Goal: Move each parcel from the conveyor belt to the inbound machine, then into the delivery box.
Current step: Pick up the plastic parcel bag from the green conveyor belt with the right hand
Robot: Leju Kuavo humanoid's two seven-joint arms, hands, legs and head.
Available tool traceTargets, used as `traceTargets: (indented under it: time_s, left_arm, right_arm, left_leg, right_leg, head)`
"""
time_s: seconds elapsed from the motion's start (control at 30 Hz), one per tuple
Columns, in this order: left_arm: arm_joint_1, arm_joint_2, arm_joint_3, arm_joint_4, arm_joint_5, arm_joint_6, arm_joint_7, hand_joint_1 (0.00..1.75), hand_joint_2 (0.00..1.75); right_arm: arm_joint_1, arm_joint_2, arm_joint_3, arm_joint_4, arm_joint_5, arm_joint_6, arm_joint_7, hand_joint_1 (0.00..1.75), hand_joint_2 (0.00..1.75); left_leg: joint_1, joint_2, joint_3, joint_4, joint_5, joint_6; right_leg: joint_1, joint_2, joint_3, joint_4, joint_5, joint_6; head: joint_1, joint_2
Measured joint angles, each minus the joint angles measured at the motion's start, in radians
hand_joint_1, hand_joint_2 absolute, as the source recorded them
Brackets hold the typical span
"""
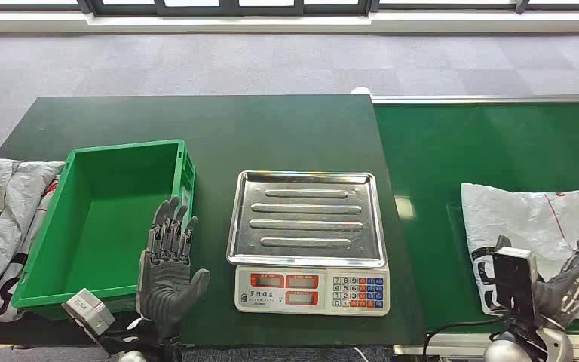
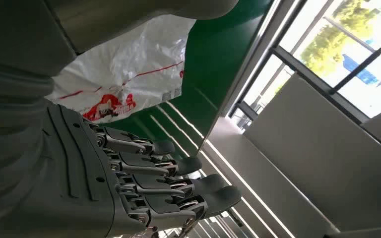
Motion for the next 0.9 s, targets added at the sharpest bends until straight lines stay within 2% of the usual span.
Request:
traceTargets:
  time_s: [0.13,0.3,0.43,0.53,0.63,0.77,0.9]
  left_arm:
    - [-0.005,0.001,0.000,0.011,-0.020,0.017,0.000,0.00,1.75]
    - [-0.007,0.005,0.000,0.028,-0.037,0.048,0.000,0.00,1.75]
    - [-0.008,0.005,0.000,0.035,-0.046,0.054,0.005,0.00,1.75]
    - [-0.009,0.005,0.000,0.036,-0.050,0.054,0.011,0.00,1.75]
    - [-0.009,0.005,0.000,0.036,-0.051,0.054,0.011,0.00,1.75]
    - [-0.013,0.004,0.000,0.044,-0.064,0.054,0.019,0.00,1.75]
    - [-0.015,0.003,0.000,0.045,-0.073,0.054,0.020,0.00,1.75]
  right_arm:
    - [-0.066,-0.042,-0.046,0.091,0.071,0.026,0.059,0.00,1.75]
    - [-0.220,-0.137,-0.102,0.345,0.129,0.118,0.121,0.00,1.75]
    - [-0.339,-0.205,-0.117,0.569,0.146,0.153,0.151,0.00,1.75]
    - [-0.383,-0.228,-0.118,0.656,0.159,0.179,0.188,0.00,1.75]
    - [-0.387,-0.231,-0.118,0.664,0.160,0.180,0.191,0.00,1.75]
    - [-0.493,-0.294,-0.119,0.923,0.190,0.196,0.230,0.00,1.75]
    - [-0.529,-0.314,-0.119,1.020,0.215,0.210,0.267,0.00,1.75]
  left_leg:
    - [0.000,0.000,0.000,0.000,0.000,0.001]
    - [-0.001,0.000,0.000,0.000,0.001,0.002]
    - [-0.001,0.000,0.000,0.001,0.002,0.003]
    - [-0.001,0.000,0.000,0.001,0.002,0.003]
    - [-0.001,0.000,0.000,0.001,0.002,0.003]
    - [-0.001,0.000,-0.001,0.001,0.002,0.003]
    - [-0.001,0.000,-0.001,0.001,0.002,0.003]
  right_leg:
    - [0.000,0.000,0.000,0.000,0.000,0.000]
    - [-0.001,0.000,0.001,0.000,0.002,0.001]
    - [-0.001,0.000,0.001,0.000,0.002,0.001]
    - [-0.001,0.000,0.001,0.000,0.002,0.001]
    - [-0.001,0.000,0.001,0.000,0.002,0.001]
    - [-0.001,-0.001,0.000,0.000,0.002,0.001]
    - [-0.001,-0.001,0.000,0.000,0.002,0.001]
  head:
    - [0.000,0.000]
    - [0.000,0.000]
    - [0.000,0.000]
    - [0.000,0.000]
    - [0.000,0.000]
    - [0.000,0.000]
    - [0.000,0.000]
